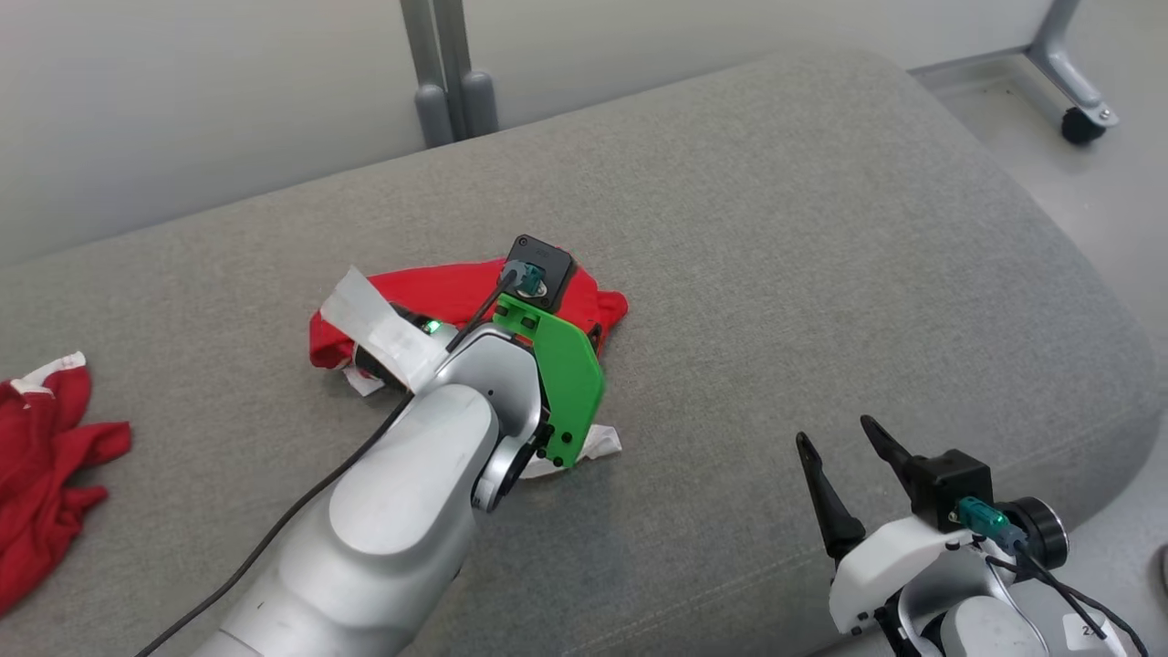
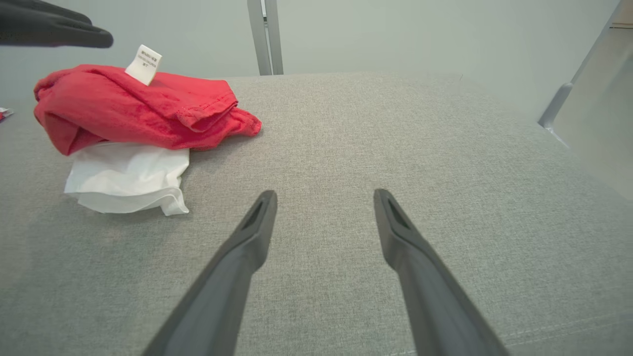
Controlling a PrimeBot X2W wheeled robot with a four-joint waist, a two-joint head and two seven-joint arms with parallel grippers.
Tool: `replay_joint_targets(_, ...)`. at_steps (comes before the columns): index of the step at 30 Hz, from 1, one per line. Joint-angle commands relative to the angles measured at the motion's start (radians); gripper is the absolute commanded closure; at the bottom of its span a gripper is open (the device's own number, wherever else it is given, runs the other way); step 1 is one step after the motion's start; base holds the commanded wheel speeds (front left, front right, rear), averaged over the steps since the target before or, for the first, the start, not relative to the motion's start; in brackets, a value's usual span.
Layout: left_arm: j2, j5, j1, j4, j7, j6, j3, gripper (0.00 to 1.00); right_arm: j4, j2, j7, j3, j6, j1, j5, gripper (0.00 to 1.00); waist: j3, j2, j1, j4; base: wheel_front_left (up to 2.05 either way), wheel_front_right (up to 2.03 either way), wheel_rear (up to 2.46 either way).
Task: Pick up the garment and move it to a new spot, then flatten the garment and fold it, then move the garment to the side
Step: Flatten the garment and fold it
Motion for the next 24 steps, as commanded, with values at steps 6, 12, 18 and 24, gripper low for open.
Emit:
replay_joint_targets(6, 0.013, 0.033, -0.040, 0.040, 0.004, 0.004, -0.023, 0.00, 0.014, 0.000, -0.032, 0.006, 0.000, -0.037, 0.026, 0.00, 0.133, -0.0001, 0.0001, -0.125, 0.00, 0.00, 0.00)
replay_joint_targets(12, 0.023, 0.061, -0.078, 0.093, 0.010, 0.002, -0.047, 0.00, 0.043, -0.001, -0.065, 0.007, 0.000, -0.058, 0.051, 0.00, 0.180, -0.0001, 0.0001, -0.149, 0.00, 0.00, 0.00)
replay_joint_targets(18, 0.033, 0.090, -0.100, 0.124, -0.004, 0.002, -0.072, 0.00, 0.075, -0.001, -0.089, 0.003, 0.000, -0.072, 0.065, 0.00, 0.197, -0.0001, 0.0001, -0.139, 0.00, 0.00, 0.00)
replay_joint_targets(24, 0.037, 0.085, -0.105, 0.145, -0.001, 0.004, -0.080, 0.30, 0.100, -0.001, -0.101, 0.014, 0.000, -0.091, 0.071, 0.00, 0.190, -0.0001, 0.0001, -0.117, 0.00, 0.00, 0.00)
